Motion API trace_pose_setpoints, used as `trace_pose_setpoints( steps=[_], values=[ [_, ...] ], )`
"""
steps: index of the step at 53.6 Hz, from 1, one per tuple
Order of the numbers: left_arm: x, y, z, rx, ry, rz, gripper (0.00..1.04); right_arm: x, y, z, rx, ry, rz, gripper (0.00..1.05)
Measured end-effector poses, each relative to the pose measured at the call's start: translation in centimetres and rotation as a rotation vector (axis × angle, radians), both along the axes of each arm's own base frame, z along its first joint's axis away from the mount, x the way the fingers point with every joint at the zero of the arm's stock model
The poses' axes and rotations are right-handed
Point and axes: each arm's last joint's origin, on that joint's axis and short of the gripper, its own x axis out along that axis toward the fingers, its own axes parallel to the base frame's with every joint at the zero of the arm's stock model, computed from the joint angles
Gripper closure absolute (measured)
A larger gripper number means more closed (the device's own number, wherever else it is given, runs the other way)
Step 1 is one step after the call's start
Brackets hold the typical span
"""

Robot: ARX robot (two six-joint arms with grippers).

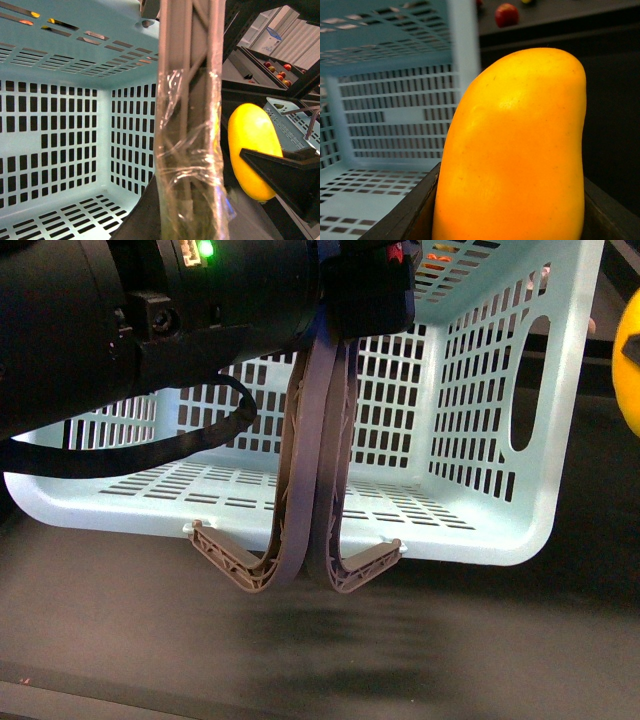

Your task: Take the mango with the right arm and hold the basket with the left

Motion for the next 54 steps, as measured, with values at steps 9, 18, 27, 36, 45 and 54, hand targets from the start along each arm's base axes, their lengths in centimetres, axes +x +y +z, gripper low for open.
trace_pose_setpoints(
  steps=[9,18,27,36,45,54],
  values=[
    [0.0,0.0,0.0,0.0,0.0,0.0,0.95,-0.4,3.2,1.7,-0.013,-0.047,0.134,0.45],
    [0.0,0.0,0.0,0.0,0.0,0.0,0.95,0.5,5.8,2.0,-0.044,-0.054,0.201,0.45],
    [0.0,0.0,0.0,0.001,0.0,0.0,0.95,1.6,7.4,1.2,-0.06,-0.033,0.222,0.45],
    [0.0,0.0,0.0,0.0,0.0,0.0,0.95,3.3,8.4,-0.1,-0.081,0.01,0.207,0.45],
    [0.0,0.0,0.0,0.001,0.0,0.0,0.95,4.6,9.0,-0.7,-0.093,0.028,0.19,0.45],
    [0.0,0.0,0.0,0.001,0.0,0.0,0.95,5.7,9.8,-1.1,-0.105,0.039,0.185,0.45]
  ],
)
